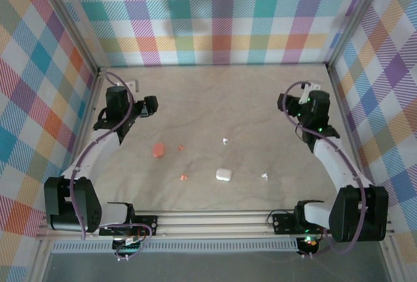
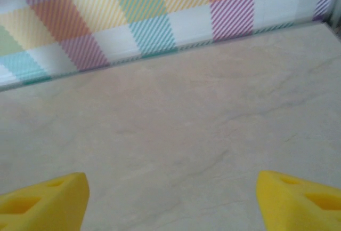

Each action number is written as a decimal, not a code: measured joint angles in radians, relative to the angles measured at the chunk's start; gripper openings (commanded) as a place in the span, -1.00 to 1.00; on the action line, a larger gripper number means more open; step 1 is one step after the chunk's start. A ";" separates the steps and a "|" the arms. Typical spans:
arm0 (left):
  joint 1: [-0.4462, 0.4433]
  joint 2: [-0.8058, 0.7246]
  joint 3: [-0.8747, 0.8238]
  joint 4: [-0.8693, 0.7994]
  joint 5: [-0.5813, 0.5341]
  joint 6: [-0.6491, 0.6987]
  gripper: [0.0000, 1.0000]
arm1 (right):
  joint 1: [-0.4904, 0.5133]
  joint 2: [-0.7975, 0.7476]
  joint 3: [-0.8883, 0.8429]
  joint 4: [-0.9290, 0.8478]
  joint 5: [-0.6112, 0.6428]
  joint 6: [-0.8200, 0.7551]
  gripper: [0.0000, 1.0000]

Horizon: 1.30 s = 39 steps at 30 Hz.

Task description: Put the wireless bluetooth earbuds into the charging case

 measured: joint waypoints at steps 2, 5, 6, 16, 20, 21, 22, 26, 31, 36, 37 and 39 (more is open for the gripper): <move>-0.038 -0.008 0.001 -0.111 0.024 -0.048 0.31 | 0.015 0.000 0.064 -0.139 -0.050 0.035 0.36; -0.140 -0.028 -0.027 -0.223 0.066 -0.129 0.21 | 0.087 0.013 0.083 -0.326 -0.139 0.074 0.23; -0.194 -0.042 -0.048 -0.246 0.076 -0.169 0.19 | 0.128 0.021 0.074 -0.377 -0.174 0.093 0.19; -0.641 -0.095 -0.242 -0.198 0.087 -0.559 0.08 | 0.465 0.026 -0.162 -0.522 -0.424 0.301 -0.31; -0.732 -0.046 -0.293 -0.098 0.082 -0.681 0.02 | 0.486 0.020 -0.224 -0.517 -0.466 0.359 -0.30; -0.749 -0.019 -0.294 -0.068 0.082 -0.708 0.01 | 0.492 0.021 -0.230 -0.515 -0.471 0.365 -0.30; -0.761 0.010 -0.294 -0.036 0.082 -0.729 0.00 | 0.498 0.024 -0.233 -0.514 -0.476 0.373 -0.28; -0.798 0.137 -0.294 0.099 0.086 -0.809 -0.09 | 0.527 0.058 -0.233 -0.493 -0.490 0.384 -0.26; -0.816 0.260 -0.288 0.198 0.090 -0.882 -0.21 | 0.539 0.140 -0.229 -0.468 -0.505 0.382 -0.34; -0.817 0.274 -0.288 0.222 0.090 -0.932 -0.33 | 0.542 0.247 -0.209 -0.430 -0.532 0.375 -0.43; -0.817 0.277 -0.288 0.227 0.090 -0.938 -0.35 | 0.542 0.268 -0.207 -0.422 -0.538 0.373 -0.45; -0.817 0.282 -0.294 0.243 0.091 -0.954 -0.33 | 0.542 0.305 -0.202 -0.408 -0.551 0.368 -0.49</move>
